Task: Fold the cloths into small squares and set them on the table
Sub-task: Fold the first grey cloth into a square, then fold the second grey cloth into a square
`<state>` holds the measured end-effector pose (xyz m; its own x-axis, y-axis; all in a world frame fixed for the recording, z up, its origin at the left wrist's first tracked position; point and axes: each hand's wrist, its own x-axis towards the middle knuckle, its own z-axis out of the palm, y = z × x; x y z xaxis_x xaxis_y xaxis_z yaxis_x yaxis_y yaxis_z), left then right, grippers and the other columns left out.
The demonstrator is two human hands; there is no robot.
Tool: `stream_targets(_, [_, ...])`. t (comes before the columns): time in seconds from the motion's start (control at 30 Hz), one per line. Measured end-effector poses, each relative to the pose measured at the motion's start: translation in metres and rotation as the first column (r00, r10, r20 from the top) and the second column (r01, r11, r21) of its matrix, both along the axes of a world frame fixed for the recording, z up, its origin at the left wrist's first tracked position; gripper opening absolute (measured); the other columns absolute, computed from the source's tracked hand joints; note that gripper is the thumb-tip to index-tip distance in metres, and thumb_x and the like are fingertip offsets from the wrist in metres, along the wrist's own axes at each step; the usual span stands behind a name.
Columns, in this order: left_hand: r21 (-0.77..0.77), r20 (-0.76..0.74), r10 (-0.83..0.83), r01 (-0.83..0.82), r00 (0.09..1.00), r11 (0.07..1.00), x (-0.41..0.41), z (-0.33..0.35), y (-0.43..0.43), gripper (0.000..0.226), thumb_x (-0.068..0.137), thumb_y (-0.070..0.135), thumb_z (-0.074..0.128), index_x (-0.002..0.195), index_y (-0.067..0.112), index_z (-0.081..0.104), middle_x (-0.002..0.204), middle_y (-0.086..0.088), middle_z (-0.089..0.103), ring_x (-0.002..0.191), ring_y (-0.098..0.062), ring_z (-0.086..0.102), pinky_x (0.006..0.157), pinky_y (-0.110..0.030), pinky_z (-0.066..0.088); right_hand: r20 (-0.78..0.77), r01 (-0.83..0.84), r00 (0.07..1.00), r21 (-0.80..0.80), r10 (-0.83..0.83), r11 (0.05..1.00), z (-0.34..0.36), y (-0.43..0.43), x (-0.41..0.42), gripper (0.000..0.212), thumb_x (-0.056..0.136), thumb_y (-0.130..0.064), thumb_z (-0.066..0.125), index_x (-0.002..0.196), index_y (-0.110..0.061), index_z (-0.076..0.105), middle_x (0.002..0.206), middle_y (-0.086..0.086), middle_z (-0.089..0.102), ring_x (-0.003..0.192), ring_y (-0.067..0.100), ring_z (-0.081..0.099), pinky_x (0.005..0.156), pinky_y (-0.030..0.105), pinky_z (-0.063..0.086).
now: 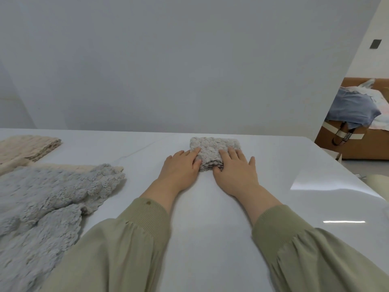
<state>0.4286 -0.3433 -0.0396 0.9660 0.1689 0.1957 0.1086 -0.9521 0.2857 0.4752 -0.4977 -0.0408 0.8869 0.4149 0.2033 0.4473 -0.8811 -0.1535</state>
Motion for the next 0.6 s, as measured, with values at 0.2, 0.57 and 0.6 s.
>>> stream_targets(0.2, [0.039,0.198,0.109,-0.118,0.974,0.992,-0.026,0.008,-0.013,0.037,0.098,0.024,0.035,0.129,0.017,0.054,0.101,-0.01,0.068,0.093,-0.031,0.06,0.076,-0.036,0.046,0.031,0.084,0.996,0.01,-0.085,0.996,0.005,-0.003,-0.027,0.067,0.091,-0.052,0.03,0.148,-0.016,0.023,0.158,0.01,0.014,0.145,0.026,0.008,0.115,0.055,0.003])
stream_targets(0.57, [0.034,0.188,0.069,-0.077,0.98,0.996,-0.115,0.0,-0.026,0.027,0.09,0.014,0.041,0.106,0.012,0.063,0.107,-0.004,0.064,0.109,-0.025,0.052,0.084,-0.032,0.038,-0.051,0.039,0.998,0.003,-0.039,0.999,0.007,-0.011,-0.124,0.061,0.096,-0.041,0.028,0.149,-0.012,0.016,0.159,0.011,0.004,0.146,0.026,0.0,0.116,0.05,0.002])
stream_targets(0.6, [0.029,0.204,0.06,-0.067,0.977,0.997,-0.127,0.0,-0.027,0.03,0.092,0.015,0.042,0.113,0.013,0.063,0.113,-0.004,0.063,0.114,-0.023,0.05,0.09,-0.031,0.037,-0.053,0.026,0.998,0.003,-0.026,1.0,0.007,-0.01,-0.135,0.061,0.097,-0.04,0.028,0.149,-0.012,0.016,0.159,0.011,0.004,0.146,0.026,0.0,0.116,0.05,0.002])
